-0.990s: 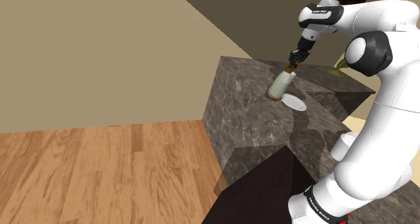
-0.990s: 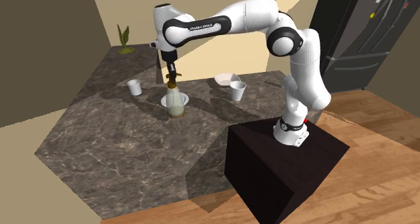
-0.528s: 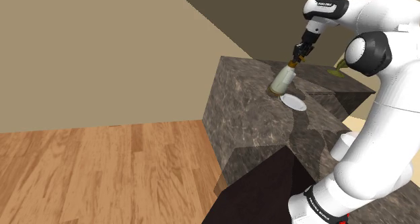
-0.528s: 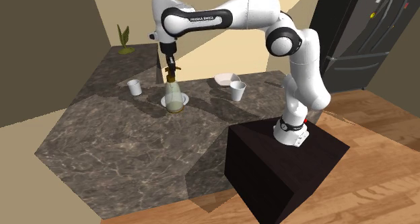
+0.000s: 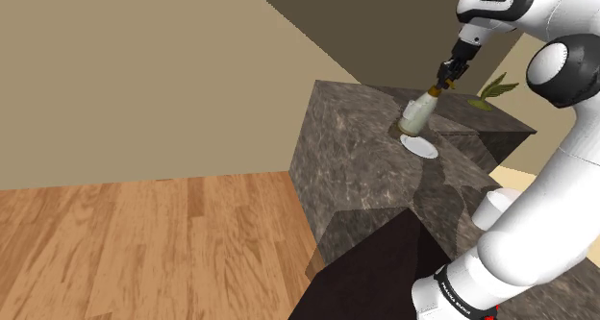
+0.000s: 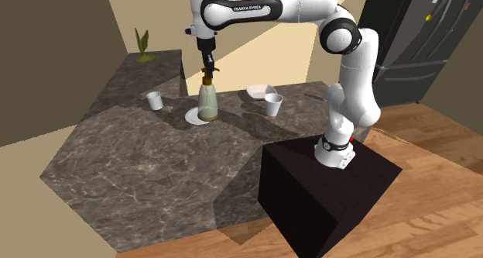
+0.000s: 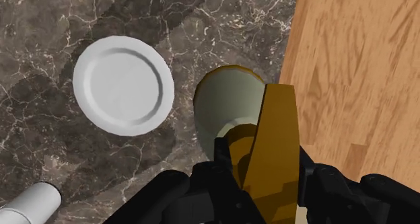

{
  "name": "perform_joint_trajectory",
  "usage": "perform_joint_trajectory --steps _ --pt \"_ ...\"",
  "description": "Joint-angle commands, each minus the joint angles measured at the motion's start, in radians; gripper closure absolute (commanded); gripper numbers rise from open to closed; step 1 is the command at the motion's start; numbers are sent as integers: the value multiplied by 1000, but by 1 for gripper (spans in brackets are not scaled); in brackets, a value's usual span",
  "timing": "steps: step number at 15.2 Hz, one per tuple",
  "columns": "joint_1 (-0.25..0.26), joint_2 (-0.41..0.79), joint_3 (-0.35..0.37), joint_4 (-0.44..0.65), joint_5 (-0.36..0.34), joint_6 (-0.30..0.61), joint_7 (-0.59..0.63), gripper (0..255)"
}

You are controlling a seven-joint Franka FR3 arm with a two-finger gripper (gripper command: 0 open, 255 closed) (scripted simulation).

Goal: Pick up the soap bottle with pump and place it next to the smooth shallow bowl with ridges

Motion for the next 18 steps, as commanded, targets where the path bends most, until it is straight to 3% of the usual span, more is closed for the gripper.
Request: perform_joint_trajectory --steps 1,9,18 --pt "7 -74 -11 -71 -36 7 -8 255" --pt "-10 -318 -42 -244 -168 -22 -51 255" --pt "-73 -535 -67 -329 -292 -114 -131 255"
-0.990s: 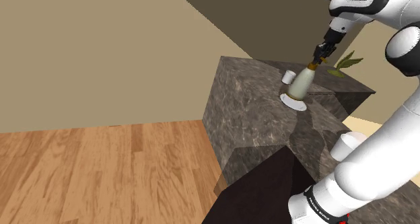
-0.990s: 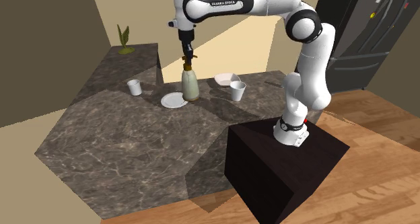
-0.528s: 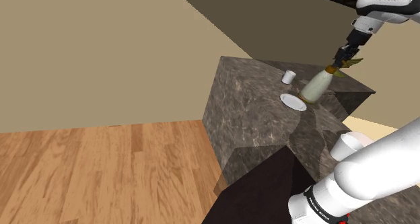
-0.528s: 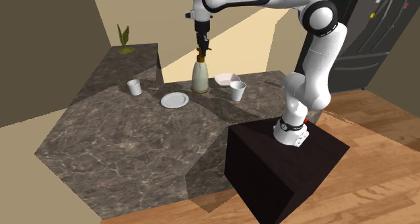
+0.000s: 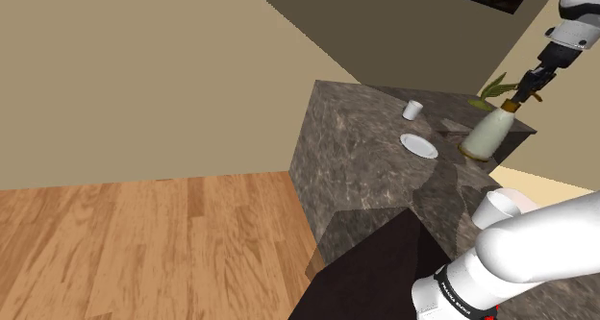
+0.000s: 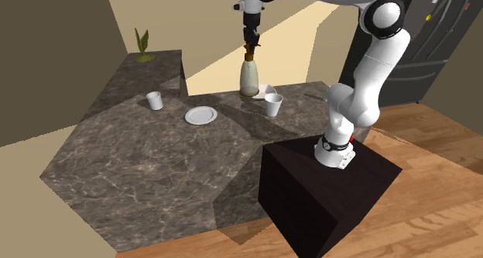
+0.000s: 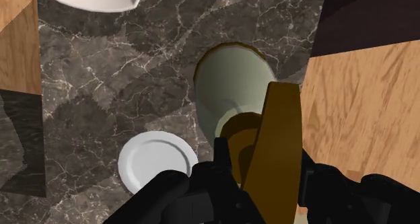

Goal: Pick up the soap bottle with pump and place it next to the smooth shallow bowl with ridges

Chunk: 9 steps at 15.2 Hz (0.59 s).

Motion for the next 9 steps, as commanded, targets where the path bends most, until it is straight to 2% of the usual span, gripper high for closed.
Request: perform_joint_trajectory --steps 1,9 --pt "-17 -49 -4 -14 -28 -25 -22 255" --pt "-82 -172 -46 6 -111 -132 -141 255"
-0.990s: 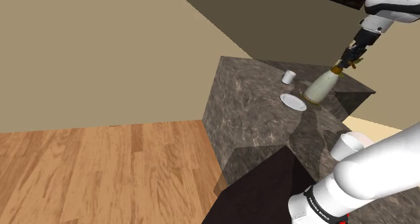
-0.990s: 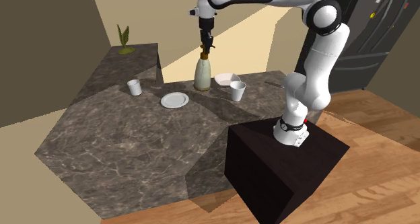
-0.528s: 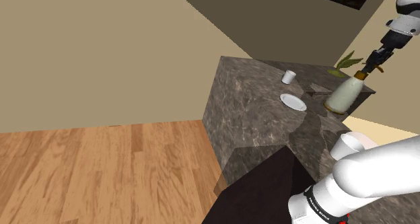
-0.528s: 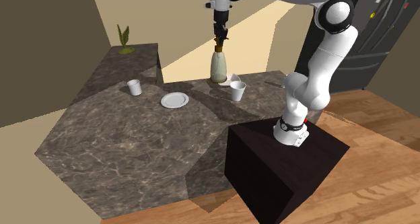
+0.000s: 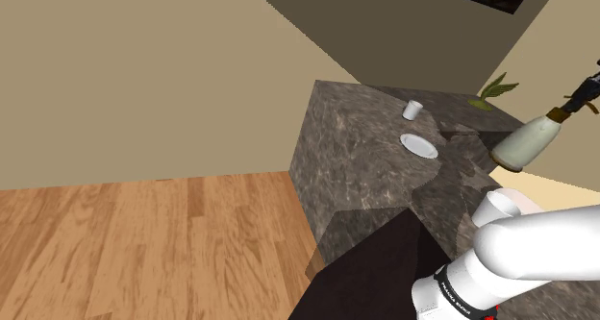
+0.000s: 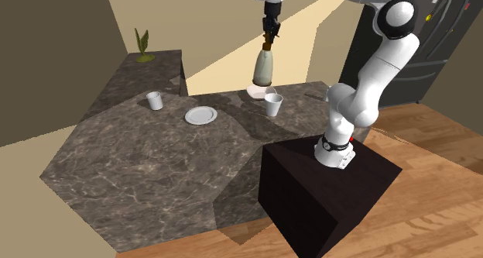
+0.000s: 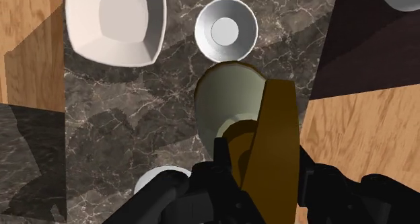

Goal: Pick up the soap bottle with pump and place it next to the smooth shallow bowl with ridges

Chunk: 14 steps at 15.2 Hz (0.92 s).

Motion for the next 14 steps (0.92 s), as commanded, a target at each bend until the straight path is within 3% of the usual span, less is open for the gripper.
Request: perform_joint_trajectory --steps 1,14 --pt "-15 -22 -14 21 -18 -34 -37 255" --pt "-64 -65 -178 235 -113 -206 -327 255"
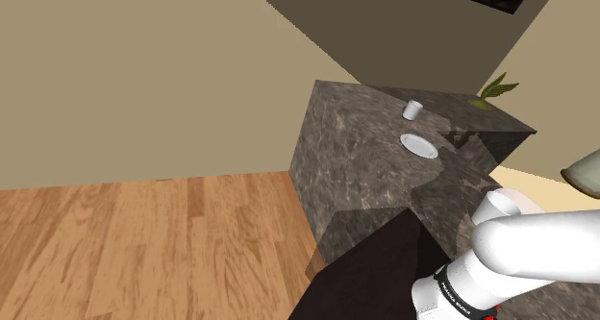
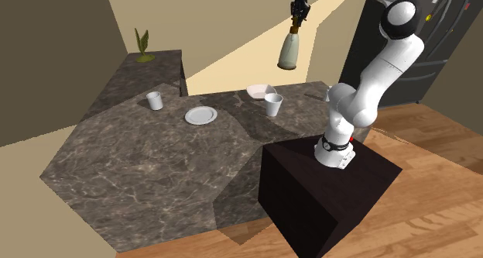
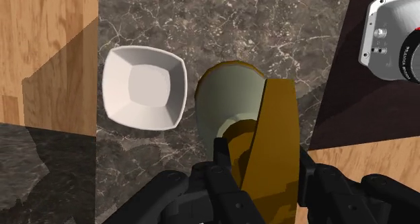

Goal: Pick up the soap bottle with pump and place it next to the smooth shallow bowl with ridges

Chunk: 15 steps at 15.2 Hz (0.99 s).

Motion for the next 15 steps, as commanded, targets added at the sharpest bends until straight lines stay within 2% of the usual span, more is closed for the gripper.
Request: perform_joint_trajectory --steps 1,7,15 --pt "3 10 -43 49 -10 -22 -57 255" --pt "53 69 -218 231 -20 -91 -234 255" --pt "-20 -31 -137 35 -66 8 -175 255"
